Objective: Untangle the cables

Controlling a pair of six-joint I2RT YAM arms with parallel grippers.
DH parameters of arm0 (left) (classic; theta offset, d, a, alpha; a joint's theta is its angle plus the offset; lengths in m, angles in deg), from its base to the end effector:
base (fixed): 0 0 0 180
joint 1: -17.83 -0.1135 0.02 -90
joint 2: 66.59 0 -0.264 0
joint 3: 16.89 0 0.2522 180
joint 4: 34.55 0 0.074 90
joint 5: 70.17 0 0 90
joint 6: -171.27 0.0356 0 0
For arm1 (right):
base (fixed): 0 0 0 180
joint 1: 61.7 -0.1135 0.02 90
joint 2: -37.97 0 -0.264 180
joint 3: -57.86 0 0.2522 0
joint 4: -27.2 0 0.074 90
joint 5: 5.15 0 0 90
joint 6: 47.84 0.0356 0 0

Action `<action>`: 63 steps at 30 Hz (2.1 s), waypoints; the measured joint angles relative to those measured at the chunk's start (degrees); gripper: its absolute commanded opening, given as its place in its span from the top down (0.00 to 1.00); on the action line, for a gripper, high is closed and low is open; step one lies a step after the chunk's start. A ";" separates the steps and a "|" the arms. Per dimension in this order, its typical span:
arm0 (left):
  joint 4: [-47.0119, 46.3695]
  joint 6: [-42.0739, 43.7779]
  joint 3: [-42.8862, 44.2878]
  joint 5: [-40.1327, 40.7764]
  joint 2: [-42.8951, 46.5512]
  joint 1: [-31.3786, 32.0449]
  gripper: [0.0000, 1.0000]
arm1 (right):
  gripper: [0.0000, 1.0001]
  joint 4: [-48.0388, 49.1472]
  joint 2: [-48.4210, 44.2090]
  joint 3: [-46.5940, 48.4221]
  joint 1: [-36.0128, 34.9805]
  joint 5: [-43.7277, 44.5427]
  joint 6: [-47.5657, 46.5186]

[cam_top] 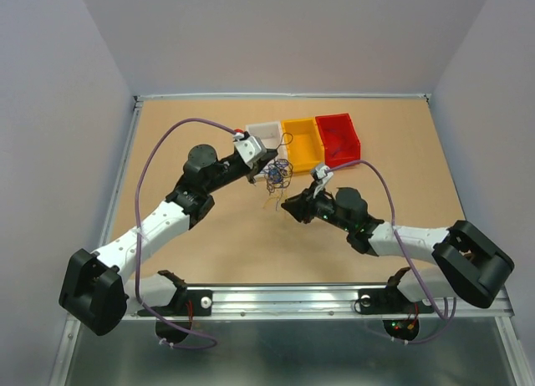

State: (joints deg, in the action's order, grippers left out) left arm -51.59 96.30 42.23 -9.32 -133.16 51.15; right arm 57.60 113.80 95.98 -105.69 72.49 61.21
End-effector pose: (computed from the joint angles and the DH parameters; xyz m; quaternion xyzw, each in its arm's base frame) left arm 0.2150 -0.1621 0.3405 0.4312 0.4913 -0.2779 0.7039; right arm 0.1838 0.1880 0.2014 -0.2306 0.7134 0.4122 0.5176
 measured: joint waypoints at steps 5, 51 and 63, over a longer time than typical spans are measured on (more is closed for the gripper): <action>-1.44 -1.99 -1.40 3.87 1.07 -1.18 1.00 | 0.95 0.09 -0.22 0.02 -0.42 1.75 -0.50; -9.75 -30.88 -0.59 33.57 -11.28 -33.00 1.00 | 0.99 -26.43 -48.19 7.19 -0.72 38.38 -5.97; -13.29 -30.49 -0.76 31.87 -11.10 -33.05 1.00 | 0.99 -32.13 -18.49 29.64 -0.72 27.87 -8.00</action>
State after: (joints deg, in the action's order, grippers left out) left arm -64.88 65.81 41.47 22.55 -144.26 18.10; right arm 25.47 95.31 125.62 -106.41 100.36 53.21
